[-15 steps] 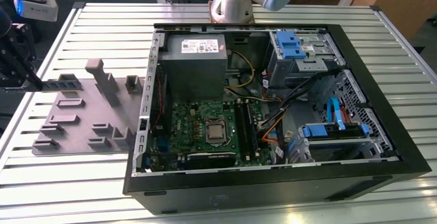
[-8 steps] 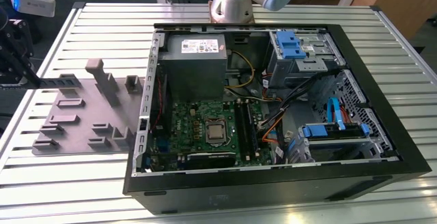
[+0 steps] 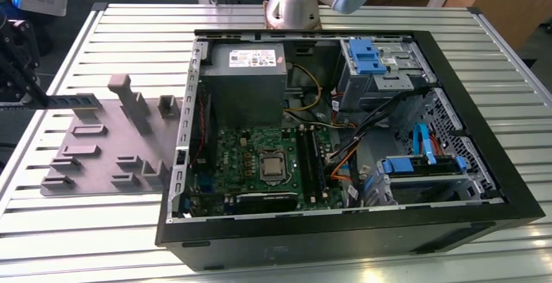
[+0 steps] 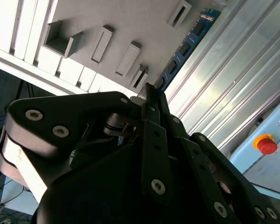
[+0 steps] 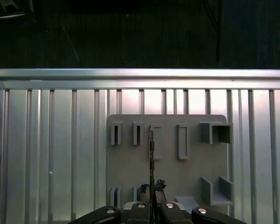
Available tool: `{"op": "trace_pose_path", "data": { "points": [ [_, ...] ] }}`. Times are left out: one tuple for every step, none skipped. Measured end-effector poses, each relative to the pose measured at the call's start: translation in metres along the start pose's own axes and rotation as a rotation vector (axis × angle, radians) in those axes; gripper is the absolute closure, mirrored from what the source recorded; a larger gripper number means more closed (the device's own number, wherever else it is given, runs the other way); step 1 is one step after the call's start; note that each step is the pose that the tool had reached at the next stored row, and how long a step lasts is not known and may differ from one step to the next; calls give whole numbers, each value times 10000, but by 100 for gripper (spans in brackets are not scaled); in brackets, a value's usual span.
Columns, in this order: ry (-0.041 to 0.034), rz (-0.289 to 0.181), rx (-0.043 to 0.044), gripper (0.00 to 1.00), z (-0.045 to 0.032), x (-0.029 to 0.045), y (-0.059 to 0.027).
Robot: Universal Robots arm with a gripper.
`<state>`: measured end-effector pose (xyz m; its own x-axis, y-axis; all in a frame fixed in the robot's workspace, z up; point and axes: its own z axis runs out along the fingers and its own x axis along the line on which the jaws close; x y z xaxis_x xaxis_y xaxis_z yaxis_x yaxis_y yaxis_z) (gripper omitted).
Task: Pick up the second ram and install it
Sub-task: 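Pick up the second ram and move it above second insertion slot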
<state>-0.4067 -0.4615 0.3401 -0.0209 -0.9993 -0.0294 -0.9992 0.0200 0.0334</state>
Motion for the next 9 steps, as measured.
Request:
{"op": "trace_pose_path", "data": {
  "points": [
    [2,0,0,86,-10,-1,0],
    [5,0,0,86,-22,-3,1],
    [7,1,0,86,-33,-4,1],
    [8,0,0,86,-43,-5,2],
    [9,0,0,86,-55,-6,2],
    [9,0,1,86,-65,-7,2],
    [10,0,0,86,-76,-8,3],
    [9,1,0,86,-87,-9,3],
    [11,0,0,86,-98,-10,3]
  ]
}}
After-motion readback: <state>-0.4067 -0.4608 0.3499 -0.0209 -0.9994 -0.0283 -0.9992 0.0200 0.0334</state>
